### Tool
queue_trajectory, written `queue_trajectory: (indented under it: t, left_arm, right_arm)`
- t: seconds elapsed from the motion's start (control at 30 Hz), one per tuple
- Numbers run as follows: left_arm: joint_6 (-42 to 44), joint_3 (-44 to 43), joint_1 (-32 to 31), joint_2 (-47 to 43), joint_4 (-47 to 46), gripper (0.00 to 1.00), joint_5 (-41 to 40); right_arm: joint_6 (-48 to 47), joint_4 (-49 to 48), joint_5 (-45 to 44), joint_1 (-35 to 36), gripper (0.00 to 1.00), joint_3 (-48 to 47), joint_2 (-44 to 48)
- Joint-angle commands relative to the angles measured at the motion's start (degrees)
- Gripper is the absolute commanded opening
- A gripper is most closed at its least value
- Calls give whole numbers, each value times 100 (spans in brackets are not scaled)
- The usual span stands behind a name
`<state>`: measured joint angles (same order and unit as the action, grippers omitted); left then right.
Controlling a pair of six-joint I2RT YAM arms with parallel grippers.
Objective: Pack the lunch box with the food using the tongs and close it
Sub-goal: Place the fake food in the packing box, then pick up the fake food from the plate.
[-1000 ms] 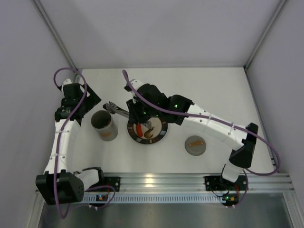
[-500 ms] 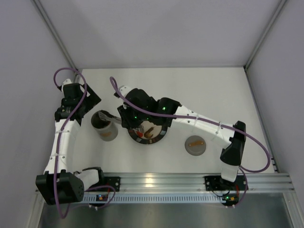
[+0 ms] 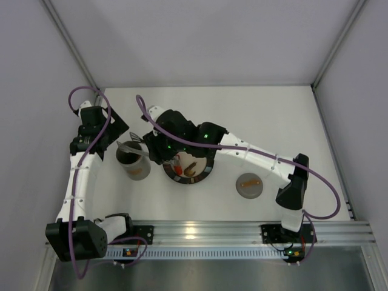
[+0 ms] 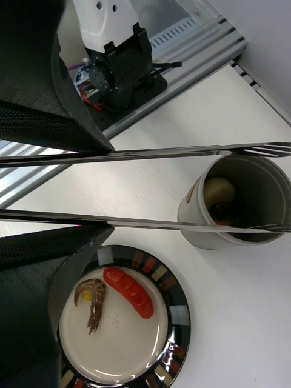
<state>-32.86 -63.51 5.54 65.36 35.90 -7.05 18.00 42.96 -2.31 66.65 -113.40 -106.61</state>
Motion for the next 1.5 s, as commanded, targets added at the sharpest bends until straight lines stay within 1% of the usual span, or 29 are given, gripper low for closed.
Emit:
queue_trajectory:
  t: [0.0,0.2,0.3,0.33,0.4,0.43,0.63,0.83,1.13,1.47]
  left_arm:
    - [34,-4,43,-155,-338,99,-51]
    - [25,-21,35,-155,-356,99,-33]
    - [25,-30,44,-155,-364,99,-33]
    - [25,-30,44,-147,-364,99,-33]
    - [25,-30,43,-138,-364,99,10]
    - [17,-22,35,-138,-364,99,19]
    - [-10,-13,44,-147,-382,99,81]
    - [8,-4,35,-138,-391,99,90]
    - [43,5,35,-156,-373,99,81]
    - [43,5,44,-155,-365,99,81]
  right_arm:
    - [-103,-156,-173,85,48,-340,70]
    - [-148,28,-656,94,46,-148,570]
    - [-60,-7,-998,85,45,414,1097]
    - [-34,-24,-1104,85,45,790,1385]
    - [28,-42,-1411,85,45,1178,1659]
    - [107,-42,-1491,85,45,1537,1861]
    - [423,-77,-1659,76,45,2558,2153]
    - [634,-323,-1510,76,45,3087,1908]
    - [714,-543,-1334,76,44,3220,1363]
    - [758,-534,-1351,76,45,3325,1142]
